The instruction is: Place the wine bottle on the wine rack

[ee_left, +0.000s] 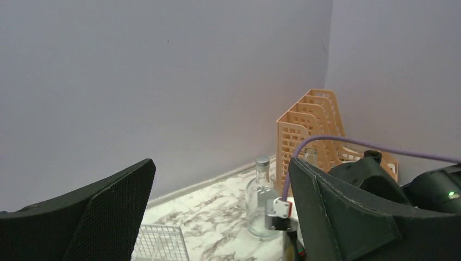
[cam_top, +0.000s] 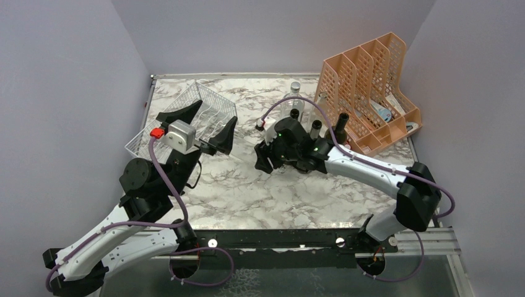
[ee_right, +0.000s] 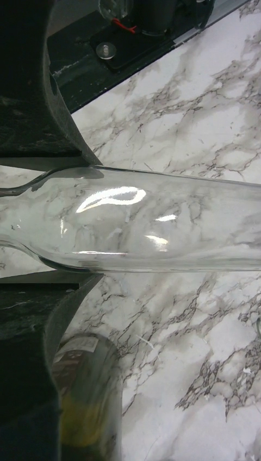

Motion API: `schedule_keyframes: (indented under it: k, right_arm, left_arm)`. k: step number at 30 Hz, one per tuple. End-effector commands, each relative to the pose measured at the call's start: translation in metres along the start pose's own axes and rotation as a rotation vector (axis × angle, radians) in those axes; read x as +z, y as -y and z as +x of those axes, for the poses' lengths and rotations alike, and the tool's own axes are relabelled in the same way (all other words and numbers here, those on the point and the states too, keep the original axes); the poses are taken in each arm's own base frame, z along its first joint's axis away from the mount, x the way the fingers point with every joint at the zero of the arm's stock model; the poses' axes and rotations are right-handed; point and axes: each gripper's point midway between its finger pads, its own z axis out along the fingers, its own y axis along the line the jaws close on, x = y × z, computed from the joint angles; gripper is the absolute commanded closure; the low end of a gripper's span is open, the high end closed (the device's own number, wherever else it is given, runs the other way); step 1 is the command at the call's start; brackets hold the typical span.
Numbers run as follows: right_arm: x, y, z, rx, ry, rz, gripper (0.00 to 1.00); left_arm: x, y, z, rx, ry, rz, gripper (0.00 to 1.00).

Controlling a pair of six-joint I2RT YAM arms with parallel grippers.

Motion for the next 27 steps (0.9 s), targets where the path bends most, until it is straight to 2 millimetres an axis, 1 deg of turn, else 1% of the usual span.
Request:
schedule_keyframes:
  k: [1,7,11,19,23,27]
  right_arm:
    - [0.025,-0.017,-0.035,-0.051,0.119,-0.064,0.99]
    - [0.06,-0.029,-0.032,-0.07,0.125,-0.09,0.99]
    - [0.077,-0.033,-0.039,-0.064,0.154,-0.103,0.99]
    - [0.098,-0.036,-0.054,-0.068,0.218,-0.111,0.99]
    - [0.108,-0.035,-0.059,-0.072,0.243,-0.108,0.99]
    - [0.121,-0.034,-0.07,-0.073,0.304,-0.114,0.99]
  left_arm:
    - [0.004,-0.007,0.007,-0.158,-0.066,-0.092,0.01]
    - [0.005,-0.011,0.015,-0.163,-0.099,-0.132,0.01]
    - [0.003,-0.012,0.023,-0.154,-0.1,-0.146,0.01]
    - [-0.003,-0.016,0.032,-0.125,-0.088,-0.165,0.01]
    - [-0.003,-0.015,0.037,-0.106,-0.1,-0.161,0.01]
    - [-0.002,-0.013,0.041,-0.096,-0.113,-0.158,0.01]
